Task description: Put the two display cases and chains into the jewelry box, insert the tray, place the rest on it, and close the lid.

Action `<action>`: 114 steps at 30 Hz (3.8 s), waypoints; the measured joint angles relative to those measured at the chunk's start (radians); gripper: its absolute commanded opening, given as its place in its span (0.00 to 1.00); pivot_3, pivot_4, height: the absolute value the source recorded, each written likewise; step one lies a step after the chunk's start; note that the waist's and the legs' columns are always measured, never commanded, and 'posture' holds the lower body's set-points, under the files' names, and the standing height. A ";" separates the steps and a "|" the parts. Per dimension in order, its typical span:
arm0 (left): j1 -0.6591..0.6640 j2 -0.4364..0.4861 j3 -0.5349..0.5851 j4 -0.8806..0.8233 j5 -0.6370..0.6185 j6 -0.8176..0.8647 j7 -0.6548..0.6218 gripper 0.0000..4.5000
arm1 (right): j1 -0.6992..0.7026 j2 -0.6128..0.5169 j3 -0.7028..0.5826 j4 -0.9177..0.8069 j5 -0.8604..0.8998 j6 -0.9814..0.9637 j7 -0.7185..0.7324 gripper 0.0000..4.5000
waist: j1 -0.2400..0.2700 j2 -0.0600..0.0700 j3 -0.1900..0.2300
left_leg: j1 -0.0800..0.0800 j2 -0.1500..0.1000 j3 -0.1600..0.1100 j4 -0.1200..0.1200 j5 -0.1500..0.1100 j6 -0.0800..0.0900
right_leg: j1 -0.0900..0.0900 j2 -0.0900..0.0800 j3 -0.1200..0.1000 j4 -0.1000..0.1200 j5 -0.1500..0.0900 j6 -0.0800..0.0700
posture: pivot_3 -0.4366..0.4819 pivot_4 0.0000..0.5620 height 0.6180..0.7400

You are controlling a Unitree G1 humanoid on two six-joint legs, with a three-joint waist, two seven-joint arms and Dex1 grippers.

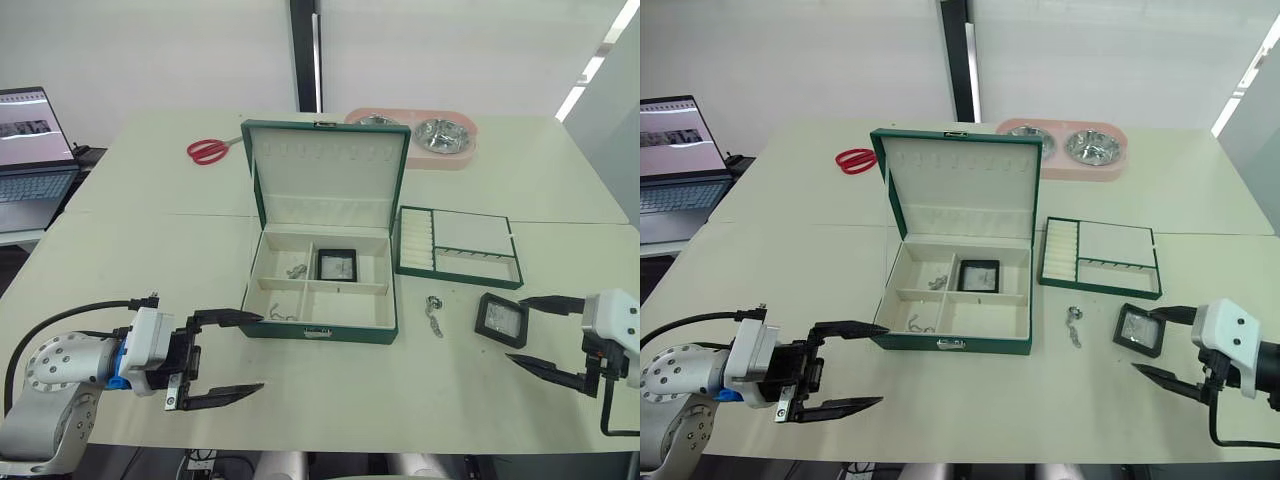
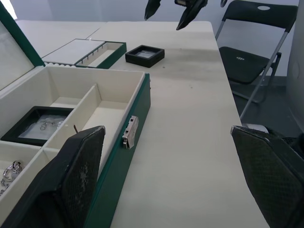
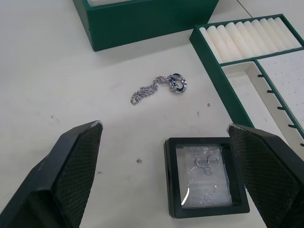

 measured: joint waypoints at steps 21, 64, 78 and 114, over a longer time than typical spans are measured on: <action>-0.118 -0.001 -0.111 -0.110 -0.045 0.074 0.041 1.00 | -0.100 0.002 0.224 0.255 -0.161 -0.205 -0.025 0.63 | 0.001 0.001 -0.001 | 0.000 0.000 0.000 0.000 0.000 0.000 | 0.000 0.000 0.000 0.000 0.000 0.000 | 0.48 0.27 1.00; -0.096 0.052 -0.001 -0.101 -0.057 0.173 0.139 1.00 | -0.321 -0.228 0.230 0.012 0.022 0.080 0.051 0.00 | -0.004 0.003 -0.002 | 0.000 0.001 -0.001 0.000 0.000 0.000 | 0.000 0.001 0.000 0.000 0.000 0.000 | 0.48 0.27 1.00; -0.111 0.079 0.054 0.045 0.013 0.102 0.103 1.00 | -1.020 0.016 0.764 -0.087 0.101 0.595 -0.089 0.00 | -0.011 0.003 -0.002 | -0.002 0.001 -0.001 0.000 0.000 0.000 | -0.004 0.000 0.000 0.001 0.000 0.000 | 0.48 0.27 1.00; -0.148 0.081 0.018 0.036 0.028 0.107 0.131 1.00 | -1.128 0.318 1.081 0.103 0.003 0.709 -0.175 0.00 | -0.025 0.003 -0.002 | -0.003 0.000 -0.003 0.000 0.000 0.000 | -0.004 -0.001 -0.002 0.002 0.000 0.000 | 0.48 0.27 1.00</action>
